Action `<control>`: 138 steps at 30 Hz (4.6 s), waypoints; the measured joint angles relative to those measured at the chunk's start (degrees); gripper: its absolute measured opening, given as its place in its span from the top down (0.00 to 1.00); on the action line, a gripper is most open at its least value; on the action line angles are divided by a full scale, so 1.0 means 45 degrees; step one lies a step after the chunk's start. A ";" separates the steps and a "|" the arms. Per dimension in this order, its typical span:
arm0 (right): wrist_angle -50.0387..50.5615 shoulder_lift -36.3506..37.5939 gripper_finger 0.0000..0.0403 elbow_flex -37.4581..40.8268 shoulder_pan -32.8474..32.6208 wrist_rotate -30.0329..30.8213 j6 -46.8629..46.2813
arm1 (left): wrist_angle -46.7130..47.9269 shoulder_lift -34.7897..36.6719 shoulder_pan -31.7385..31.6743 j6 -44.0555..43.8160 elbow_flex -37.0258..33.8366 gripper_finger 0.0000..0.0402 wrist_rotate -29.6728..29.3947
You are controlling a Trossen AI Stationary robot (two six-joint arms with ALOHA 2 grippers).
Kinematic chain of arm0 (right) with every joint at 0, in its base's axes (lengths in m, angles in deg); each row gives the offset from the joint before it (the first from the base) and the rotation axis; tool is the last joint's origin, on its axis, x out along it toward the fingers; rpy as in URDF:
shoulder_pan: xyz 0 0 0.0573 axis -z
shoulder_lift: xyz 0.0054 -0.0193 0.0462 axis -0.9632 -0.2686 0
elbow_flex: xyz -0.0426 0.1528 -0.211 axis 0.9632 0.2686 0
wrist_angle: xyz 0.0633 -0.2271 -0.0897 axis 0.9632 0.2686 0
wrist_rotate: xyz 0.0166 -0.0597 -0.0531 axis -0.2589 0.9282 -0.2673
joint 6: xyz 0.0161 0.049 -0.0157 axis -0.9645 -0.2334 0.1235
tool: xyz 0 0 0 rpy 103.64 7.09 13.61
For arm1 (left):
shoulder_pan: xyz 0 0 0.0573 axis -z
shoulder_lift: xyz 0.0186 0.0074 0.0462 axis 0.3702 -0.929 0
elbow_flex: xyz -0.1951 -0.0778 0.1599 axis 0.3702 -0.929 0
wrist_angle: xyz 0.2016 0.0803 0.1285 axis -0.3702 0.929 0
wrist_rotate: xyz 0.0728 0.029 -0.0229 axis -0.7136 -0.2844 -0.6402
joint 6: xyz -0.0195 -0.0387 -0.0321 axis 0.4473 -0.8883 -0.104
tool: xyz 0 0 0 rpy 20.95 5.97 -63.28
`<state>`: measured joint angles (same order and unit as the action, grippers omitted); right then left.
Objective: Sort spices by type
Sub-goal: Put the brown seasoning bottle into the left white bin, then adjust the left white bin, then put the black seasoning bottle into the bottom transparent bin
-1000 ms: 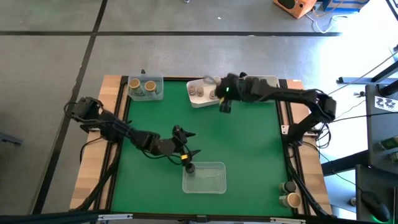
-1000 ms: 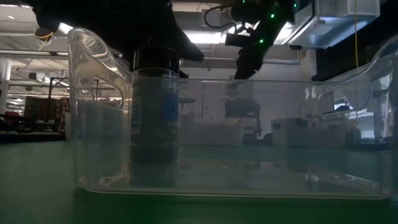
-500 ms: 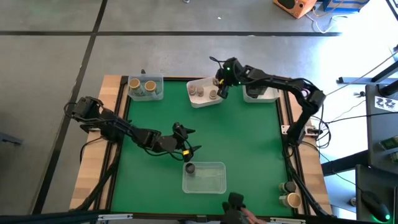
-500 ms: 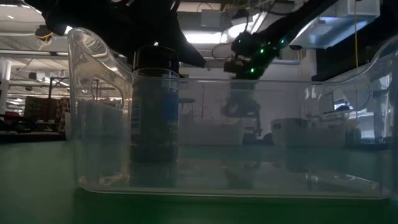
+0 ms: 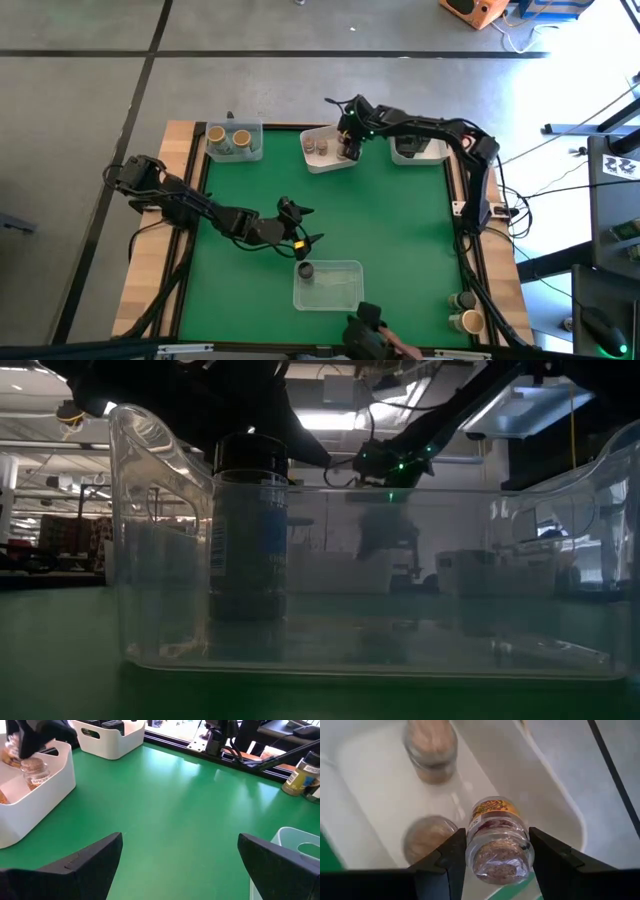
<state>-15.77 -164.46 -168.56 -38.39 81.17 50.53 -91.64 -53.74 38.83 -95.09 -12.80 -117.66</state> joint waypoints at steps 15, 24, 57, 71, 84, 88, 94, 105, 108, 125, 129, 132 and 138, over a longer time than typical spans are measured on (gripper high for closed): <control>0.0326 -0.0445 0.51 -0.0034 -0.0005 0.0294 -0.0050 | 0.0005 0.0000 0.0024 -0.0119 0.0000 0.06 0.0005; 0.0391 -0.0454 0.41 -0.0019 -0.0005 0.0226 -0.0089 | 0.0004 0.0000 0.0024 0.0054 0.0000 0.06 0.0005; 0.0979 0.2438 0.20 0.0039 -0.1185 0.1552 0.0125 | 0.0010 0.0000 0.0024 0.0035 0.0000 0.06 0.0010; 0.4113 0.4973 0.20 0.0019 -0.3540 0.2105 -0.0290 | 0.0132 0.0000 0.0024 -0.0037 -0.0005 0.06 0.0010; 0.6078 0.5301 0.20 0.1521 -0.6514 0.2903 -0.2222 | 0.0176 -0.1257 -0.3444 0.0858 0.0488 0.06 0.0558; 0.6259 0.5292 0.20 0.2592 -0.7100 0.4008 -0.3023 | 0.0171 -0.1814 -0.4968 0.1246 0.1011 0.06 0.3229; 0.6200 0.5292 0.20 0.3845 -0.7456 0.5201 -0.3715 | -0.0318 -0.2797 -0.5979 0.1221 0.1128 0.12 0.5909; 0.5939 0.5292 0.20 0.4337 -0.7431 0.5060 -0.3824 | -0.0370 -0.3152 -0.7142 0.1142 0.1122 0.16 0.1549; 0.5946 0.5292 0.20 0.4337 -0.7431 0.4844 -0.3983 | -0.0170 -0.3152 -0.7492 0.0841 0.1119 0.16 0.0932; 0.6878 0.6155 0.20 0.4342 -0.9407 0.4122 -0.5344 | 0.1833 -0.1239 -0.5299 0.0756 0.1122 0.16 0.1231; 0.7078 0.6580 0.20 0.4342 -1.0564 0.3532 -0.5959 | 0.2439 -0.0566 -0.3547 0.0753 0.1122 0.16 0.1306; 0.7094 0.6690 0.20 0.4342 -1.1447 0.3516 -0.6270 | 0.2388 -0.0461 -0.2222 0.0821 0.1122 0.16 0.1331; 0.7205 0.6690 0.20 0.4342 -1.3032 0.3638 -0.7212 | 0.1843 -0.0461 -0.0204 0.0748 0.1132 0.16 0.1228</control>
<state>16.65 -134.35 -149.02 -97.03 97.54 18.08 -83.35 -55.82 37.91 -91.73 -7.71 -112.14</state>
